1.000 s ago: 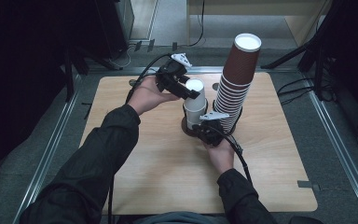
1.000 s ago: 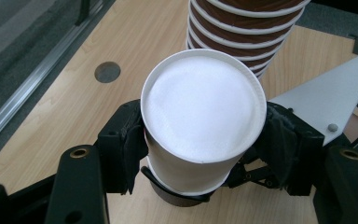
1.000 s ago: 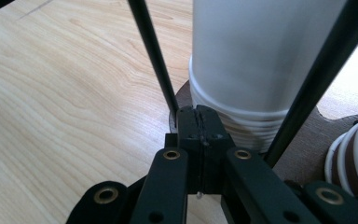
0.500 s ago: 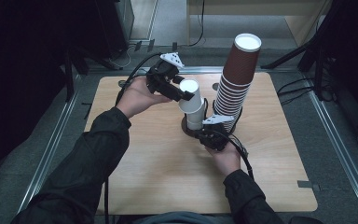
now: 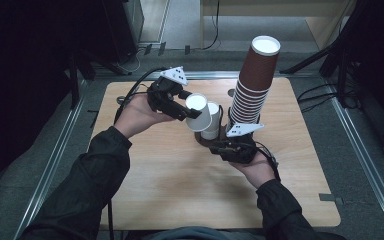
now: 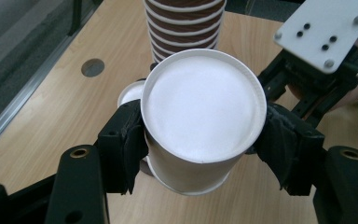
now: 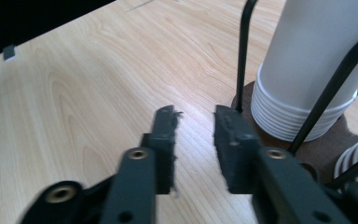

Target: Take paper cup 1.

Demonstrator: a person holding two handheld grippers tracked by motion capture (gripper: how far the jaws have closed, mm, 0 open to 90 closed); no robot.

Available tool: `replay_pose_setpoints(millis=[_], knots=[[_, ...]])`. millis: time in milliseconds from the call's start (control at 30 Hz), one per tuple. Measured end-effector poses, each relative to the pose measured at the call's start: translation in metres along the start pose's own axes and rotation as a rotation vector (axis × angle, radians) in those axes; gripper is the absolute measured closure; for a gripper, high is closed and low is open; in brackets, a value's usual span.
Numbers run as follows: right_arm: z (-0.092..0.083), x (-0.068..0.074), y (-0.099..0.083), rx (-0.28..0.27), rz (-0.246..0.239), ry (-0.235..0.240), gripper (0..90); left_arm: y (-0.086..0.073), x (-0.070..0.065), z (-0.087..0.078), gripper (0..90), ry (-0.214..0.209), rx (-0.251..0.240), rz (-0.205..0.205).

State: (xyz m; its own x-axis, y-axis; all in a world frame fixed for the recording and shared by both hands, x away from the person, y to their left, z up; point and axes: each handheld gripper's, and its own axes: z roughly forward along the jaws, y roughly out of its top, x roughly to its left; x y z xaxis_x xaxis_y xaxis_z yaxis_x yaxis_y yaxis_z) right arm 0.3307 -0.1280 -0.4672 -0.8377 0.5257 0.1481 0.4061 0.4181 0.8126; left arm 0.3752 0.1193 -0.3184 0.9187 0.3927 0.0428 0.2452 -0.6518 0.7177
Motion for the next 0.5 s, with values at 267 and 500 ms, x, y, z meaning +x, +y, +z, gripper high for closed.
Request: replay_pose_setpoints(millis=[267,500], knots=[[-0.016,-0.003,-0.001,0.009,-0.028,0.115,55.5,-0.023,-0.006,0.001,35.2,-0.025,0.001,-0.014],[-0.022,-0.007,-0.002,-0.022,-0.029,0.139,46.9,-0.039,-0.012,0.008,35.2,-0.049,0.008,-0.023]])
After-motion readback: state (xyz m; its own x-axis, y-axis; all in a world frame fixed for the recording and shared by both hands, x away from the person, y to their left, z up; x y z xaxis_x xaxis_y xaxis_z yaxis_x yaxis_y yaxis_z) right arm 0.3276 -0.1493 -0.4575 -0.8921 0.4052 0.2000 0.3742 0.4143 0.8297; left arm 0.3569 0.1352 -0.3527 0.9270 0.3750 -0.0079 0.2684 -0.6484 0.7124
